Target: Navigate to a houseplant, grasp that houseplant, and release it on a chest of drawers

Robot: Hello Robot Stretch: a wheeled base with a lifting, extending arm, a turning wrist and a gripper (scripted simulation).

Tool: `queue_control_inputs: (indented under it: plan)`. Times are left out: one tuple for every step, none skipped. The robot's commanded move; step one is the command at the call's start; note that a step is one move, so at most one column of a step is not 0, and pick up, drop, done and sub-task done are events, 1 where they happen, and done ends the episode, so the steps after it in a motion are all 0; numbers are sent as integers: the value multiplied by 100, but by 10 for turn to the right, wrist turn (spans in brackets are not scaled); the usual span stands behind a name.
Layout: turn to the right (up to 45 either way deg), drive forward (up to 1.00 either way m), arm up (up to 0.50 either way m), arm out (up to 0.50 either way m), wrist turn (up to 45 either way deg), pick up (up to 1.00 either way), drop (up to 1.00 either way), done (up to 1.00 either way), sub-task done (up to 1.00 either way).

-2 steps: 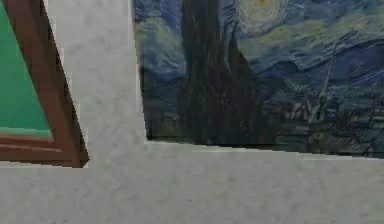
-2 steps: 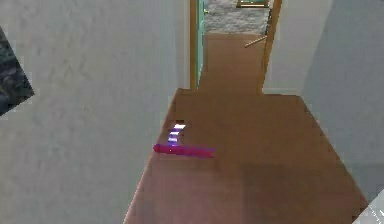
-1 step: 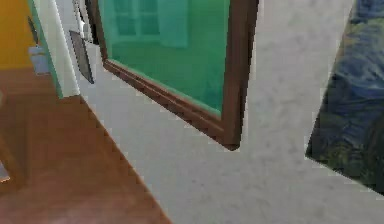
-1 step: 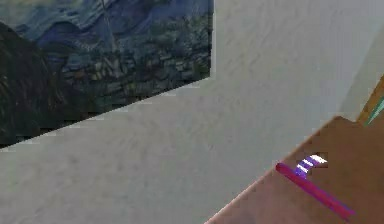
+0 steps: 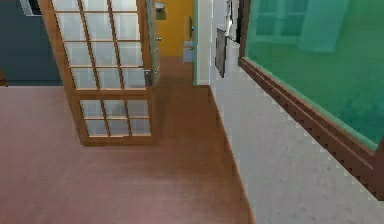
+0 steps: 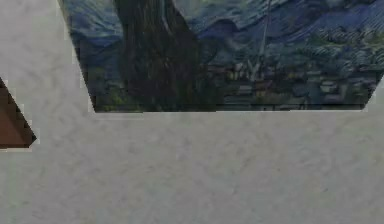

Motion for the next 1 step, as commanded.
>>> queue_control_inputs:
  plan:
    - [0, 100, 0, 0, 0, 0, 0, 0, 0]
